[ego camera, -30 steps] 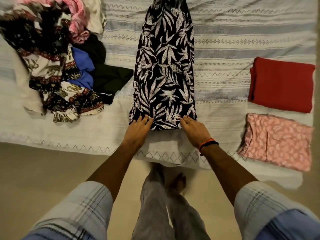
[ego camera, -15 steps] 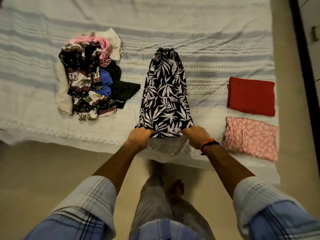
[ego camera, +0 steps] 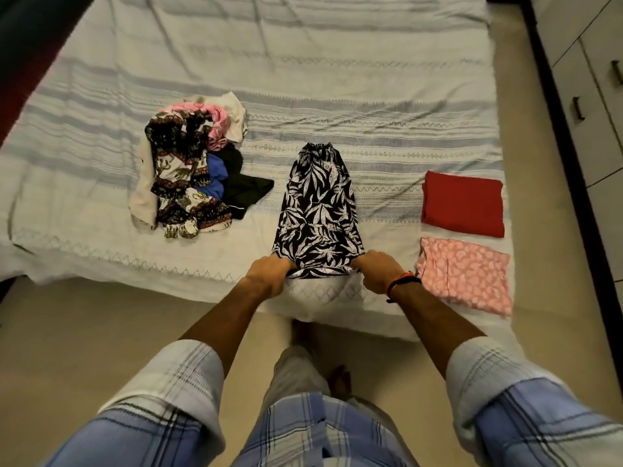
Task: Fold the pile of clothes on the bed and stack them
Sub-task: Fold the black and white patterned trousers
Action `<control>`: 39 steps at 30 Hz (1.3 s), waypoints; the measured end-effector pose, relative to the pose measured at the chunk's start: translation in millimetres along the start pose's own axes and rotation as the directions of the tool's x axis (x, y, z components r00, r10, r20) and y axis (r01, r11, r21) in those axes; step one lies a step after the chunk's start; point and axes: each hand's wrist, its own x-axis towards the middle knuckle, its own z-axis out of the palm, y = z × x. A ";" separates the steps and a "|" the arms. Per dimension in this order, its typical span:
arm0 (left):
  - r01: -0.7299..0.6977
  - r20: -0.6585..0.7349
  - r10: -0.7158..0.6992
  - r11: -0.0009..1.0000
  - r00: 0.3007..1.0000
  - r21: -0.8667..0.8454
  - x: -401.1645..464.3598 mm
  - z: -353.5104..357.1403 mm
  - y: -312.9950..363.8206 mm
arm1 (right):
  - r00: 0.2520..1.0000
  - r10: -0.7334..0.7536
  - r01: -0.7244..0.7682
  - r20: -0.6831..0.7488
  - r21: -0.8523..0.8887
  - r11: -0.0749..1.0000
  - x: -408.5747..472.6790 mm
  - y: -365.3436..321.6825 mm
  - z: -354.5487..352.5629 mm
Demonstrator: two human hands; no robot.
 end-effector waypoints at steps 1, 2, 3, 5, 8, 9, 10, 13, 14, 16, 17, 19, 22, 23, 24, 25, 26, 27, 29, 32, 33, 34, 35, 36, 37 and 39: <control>0.008 -0.012 -0.008 1.000 1.000 -0.008 2.8 -8.2 -1.5 | 1.000 0.008 -0.008 -0.010 0.006 1.000 2.4 1.3 -8.4; 0.021 -0.018 -0.022 1.000 1.000 -0.016 5.6 -12.9 -3.1 | 1.000 0.016 -0.015 -0.015 0.017 1.000 3.8 1.9 -14.2; 0.034 -0.031 -0.035 0.999 0.999 -0.027 10.6 -20.3 -5.4 | 1.000 0.016 -0.015 -0.023 0.021 1.000 8.0 3.6 -22.6; 0.047 -0.048 -0.049 0.998 0.998 -0.043 21.1 -35.8 -10.0 | 0.999 0.014 -0.013 -0.041 0.023 1.000 18.0 6.6 -40.0; 0.049 -0.079 -0.053 0.997 0.995 -0.055 45.1 -61.1 -19.9 | 0.997 0.010 -0.007 -0.081 0.034 0.999 41.1 15.2 -66.2; 0.041 -0.095 -0.045 0.998 0.994 -0.047 57.8 -70.6 -25.1 | 0.995 0.008 -0.005 -0.099 0.035 0.999 52.3 19.2 -76.5; 0.038 -0.098 -0.041 0.999 0.994 -0.037 64.5 -77.3 -27.5 | 0.994 0.012 -0.008 -0.105 0.038 0.999 58.1 21.1 -83.8; 0.034 -0.103 -0.035 0.999 0.994 -0.014 91.4 -100.8 -38.9 | 0.993 0.035 -0.029 -0.110 0.052 0.998 84.3 27.7 -105.5; 0.029 -0.101 -0.030 1.000 0.994 -0.010 105.6 -113.1 -45.2 | 0.992 0.048 -0.042 -0.115 0.054 0.998 98.5 31.1 -114.6; 0.012 -0.097 -0.013 1.000 0.995 -0.011 123.2 -127.4 -53.8 | 0.992 0.066 -0.059 -0.111 0.065 0.996 116.4 35.9 -125.0; -0.001 -0.091 -0.001 1.000 0.996 -0.018 132.0 -133.9 -58.8 | 0.991 0.074 -0.066 -0.108 0.076 0.995 126.2 38.6 -129.9; -0.023 -0.080 0.019 0.999 0.997 -0.040 153.0 -146.1 -69.7 | 0.990 0.095 -0.087 -0.103 0.081 0.993 148.5 42.7 -140.1; -0.035 -0.072 0.029 0.996 0.997 -0.086 182.0 -157.2 -84.6 | 0.989 0.127 -0.120 -0.081 0.091 0.989 177.9 48.6 -153.3; -0.033 -0.074 0.025 0.994 0.997 -0.103 189.6 -159.4 -88.3 | 0.988 0.131 -0.124 -0.079 0.096 0.988 185.8 50.7 -156.6; -0.035 -0.074 0.026 0.992 0.997 -0.118 200.5 -162.0 -93.2 | 0.988 0.132 -0.124 -0.078 0.101 0.987 197.8 53.8 -160.3; -0.034 -0.068 0.026 0.991 0.997 -0.127 208.5 -163.6 -96.7 | 0.988 0.135 -0.127 -0.073 0.106 0.986 206.4 55.9 -163.6; -0.030 -0.055 0.022 0.990 0.998 -0.138 218.4 -165.3 -99.9 | 0.988 0.142 -0.134 -0.064 0.111 0.985 216.5 58.3 -166.8; -0.026 -0.050 0.018 0.989 0.999 -0.148 226.7 -165.9 -102.4 | 0.987 0.148 -0.142 -0.053 0.112 0.984 224.7 60.7 -169.0; -0.016 -0.055 0.007 0.984 0.998 -0.178 241.6 -167.3 -106.4 | 0.988 0.152 -0.147 -0.039 0.113 0.983 239.3 64.7 -173.0; 0.013 -0.061 -0.027 0.975 0.998 -0.223 266.2 -168.7 -113.3 | 0.988 0.155 -0.152 -0.023 0.116 0.982 264.9 74.8 -176.3; 0.018 -0.060 -0.033 0.972 0.998 -0.233 272.4 -169.0 -114.7 | 0.988 0.155 -0.152 -0.020 0.118 0.981 271.4 77.7 -175.6; 0.027 -0.050 -0.040 0.969 0.998 -0.246 283.0 -169.8 -117.0 | 0.988 0.157 -0.154 -0.010 0.120 0.981 281.9 82.6 -174.8; 0.031 -0.043 -0.043 0.968 0.998 -0.249 291.0 -169.8 -118.9 | 0.988 0.157 -0.155 -0.007 0.120 0.981 289.6 86.1 -173.2; 0.040 -0.035 -0.051 0.966 0.998 -0.256 302.9 -169.7 -122.0 | 0.987 0.159 -0.158 0.003 0.119 0.980 301.1 90.9 -172.3; 0.052 -0.027 -0.061 0.964 0.998 -0.261 313.2 -169.3 -124.9 | 0.987 0.161 -0.162 0.012 0.121 0.979 311.1 95.6 -171.4; 0.082 -0.014 -0.089 0.957 0.996 -0.279 329.4 -169.7 -129.3 | 0.986 0.163 -0.167 0.034 0.141 0.976 328.0 102.8 -169.9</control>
